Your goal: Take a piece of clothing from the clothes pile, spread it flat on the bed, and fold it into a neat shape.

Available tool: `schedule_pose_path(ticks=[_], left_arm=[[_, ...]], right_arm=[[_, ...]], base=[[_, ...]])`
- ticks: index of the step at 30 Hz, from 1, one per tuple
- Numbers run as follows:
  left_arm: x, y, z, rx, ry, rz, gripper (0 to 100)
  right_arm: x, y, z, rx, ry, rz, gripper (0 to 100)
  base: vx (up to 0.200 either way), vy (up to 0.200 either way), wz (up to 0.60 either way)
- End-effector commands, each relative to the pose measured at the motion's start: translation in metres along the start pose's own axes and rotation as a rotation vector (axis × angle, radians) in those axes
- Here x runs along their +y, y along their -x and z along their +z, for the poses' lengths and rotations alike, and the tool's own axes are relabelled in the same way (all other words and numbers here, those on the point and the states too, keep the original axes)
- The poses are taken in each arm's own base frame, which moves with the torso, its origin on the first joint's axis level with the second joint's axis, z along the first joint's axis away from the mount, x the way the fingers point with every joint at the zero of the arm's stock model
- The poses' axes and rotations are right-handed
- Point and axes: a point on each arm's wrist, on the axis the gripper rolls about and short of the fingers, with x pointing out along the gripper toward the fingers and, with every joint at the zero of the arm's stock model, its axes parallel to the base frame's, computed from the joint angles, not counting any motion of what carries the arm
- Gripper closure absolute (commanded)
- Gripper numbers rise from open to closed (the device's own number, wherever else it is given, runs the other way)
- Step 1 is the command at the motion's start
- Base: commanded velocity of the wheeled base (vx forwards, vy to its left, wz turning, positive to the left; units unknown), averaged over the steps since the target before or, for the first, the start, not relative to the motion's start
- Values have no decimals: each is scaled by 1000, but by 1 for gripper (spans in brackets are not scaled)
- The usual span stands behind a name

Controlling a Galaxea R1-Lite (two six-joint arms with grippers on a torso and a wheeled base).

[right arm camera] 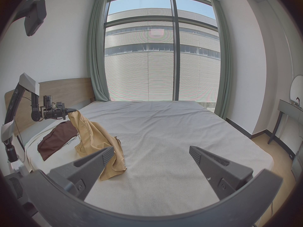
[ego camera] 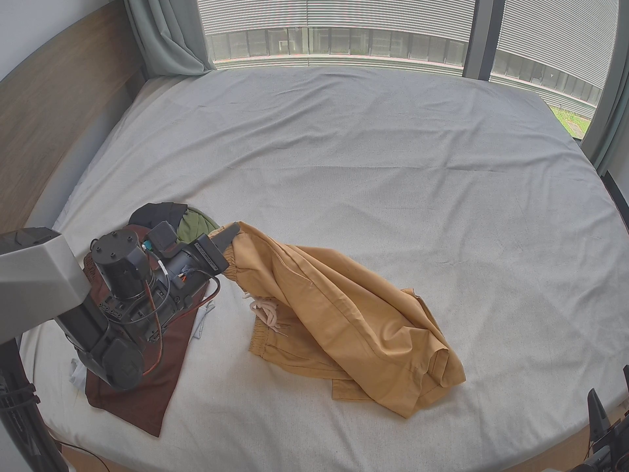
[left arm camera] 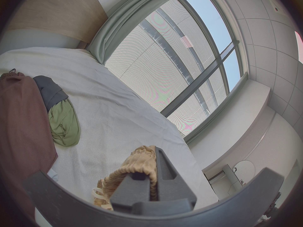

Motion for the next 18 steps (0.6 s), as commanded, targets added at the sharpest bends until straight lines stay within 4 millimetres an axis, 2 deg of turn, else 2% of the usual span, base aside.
schedule_pose_path(ticks=[1, 9, 11, 12, 13, 15, 18], left_arm=[[-1, 0, -1, 2, 1, -3, 100], [-2, 1, 0, 2, 2, -3, 100], [-2, 2, 0, 2, 2, -3, 100], [-2, 2, 0, 2, 2, -3, 100], [-2, 1, 0, 1, 2, -4, 100], [-2, 1, -1, 3, 2, -4, 100], [-3, 1, -1, 4, 3, -5, 100]], right_arm=[[0, -1, -5, 12, -3, 0, 0], [1, -1, -3, -10, 6, 20, 0], [1, 3, 11, -102, 13, 20, 0], [1, 8, 31, -191, 16, 18, 0], [1, 9, 35, -205, 17, 18, 0], [1, 8, 62, -215, 18, 39, 0], [0, 1, 65, -161, 13, 67, 0]], base=[[0, 0, 0], [0, 0, 0], [0, 0, 0], [0, 0, 0], [0, 0, 0], [0, 0, 0], [0, 0, 0]])
